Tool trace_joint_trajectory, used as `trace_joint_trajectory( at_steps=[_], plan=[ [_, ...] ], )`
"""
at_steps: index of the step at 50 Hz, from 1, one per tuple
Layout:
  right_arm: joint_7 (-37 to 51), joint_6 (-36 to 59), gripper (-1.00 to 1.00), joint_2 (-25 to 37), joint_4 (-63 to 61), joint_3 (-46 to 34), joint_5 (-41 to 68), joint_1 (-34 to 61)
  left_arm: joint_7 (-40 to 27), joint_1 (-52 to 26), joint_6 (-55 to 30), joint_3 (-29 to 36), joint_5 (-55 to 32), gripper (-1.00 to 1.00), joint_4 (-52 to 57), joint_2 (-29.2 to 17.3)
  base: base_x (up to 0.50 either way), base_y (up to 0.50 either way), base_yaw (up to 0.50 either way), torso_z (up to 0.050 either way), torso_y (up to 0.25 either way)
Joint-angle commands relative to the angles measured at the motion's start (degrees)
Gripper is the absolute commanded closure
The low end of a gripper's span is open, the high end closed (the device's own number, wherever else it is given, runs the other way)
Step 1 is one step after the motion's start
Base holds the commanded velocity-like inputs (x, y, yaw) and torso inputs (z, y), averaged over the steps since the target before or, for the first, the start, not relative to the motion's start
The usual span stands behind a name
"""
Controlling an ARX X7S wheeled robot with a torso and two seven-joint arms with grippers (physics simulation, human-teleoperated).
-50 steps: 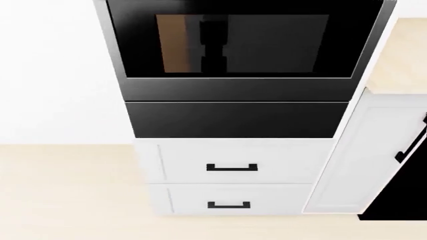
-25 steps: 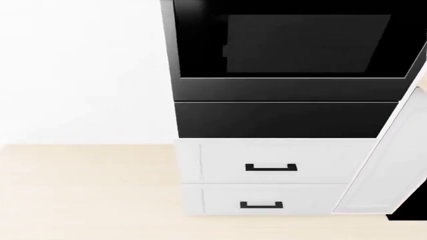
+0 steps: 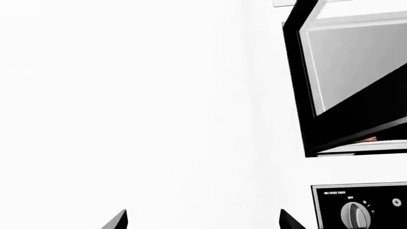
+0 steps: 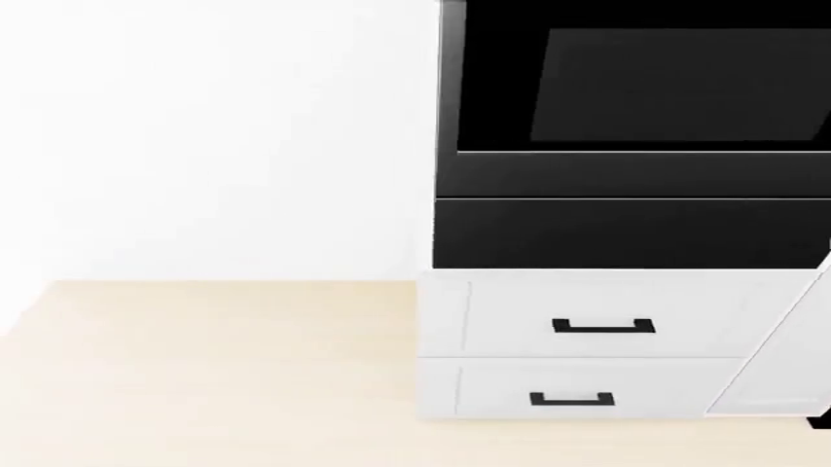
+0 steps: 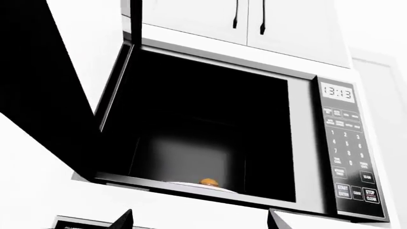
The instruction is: Close the microwave door
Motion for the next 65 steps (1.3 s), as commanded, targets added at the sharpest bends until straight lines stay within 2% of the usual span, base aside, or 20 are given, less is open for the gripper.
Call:
trace_joint_trajectory(
  at_steps=[1, 36, 39, 45, 65],
  plan=[
    [0.1, 0.0, -1.0, 0.2, 0.0, 0.0, 0.1, 0.2, 0.4, 0.0, 0.6, 0.4, 0.3, -1.0, 0.2, -0.4, 0.0, 0.5, 0.0, 0.0, 0.0],
    [0.4, -0.1, -1.0, 0.9, -0.4, -0.2, 0.2, 0.8, 1.3, 0.3, 2.4, 1.6, 1.0, -1.0, 0.9, -1.5, 0.0, 0.5, 0.0, 0.0, 0.0],
    [0.7, -1.6, -1.0, 1.9, -0.5, -2.5, -2.6, 0.3, 1.4, 0.2, 2.5, 1.8, 1.1, -1.0, 1.0, -1.6, 0.0, 0.0, 0.0, 0.0, 0.0],
    [1.0, -0.7, -1.0, 1.5, -0.1, -1.6, -1.7, 0.5, 1.5, 0.1, 2.7, 2.1, 1.3, -1.0, 0.9, -1.7, 0.0, -0.08, 0.0, 0.0, 0.0],
    [1.8, 0.1, -1.0, 0.8, 0.4, 0.4, -0.1, 1.5, 1.8, 0.2, 3.6, 2.8, 1.6, -1.0, 1.2, -2.1, 0.0, 0.0, -0.5, 0.0, 0.0]
  ],
)
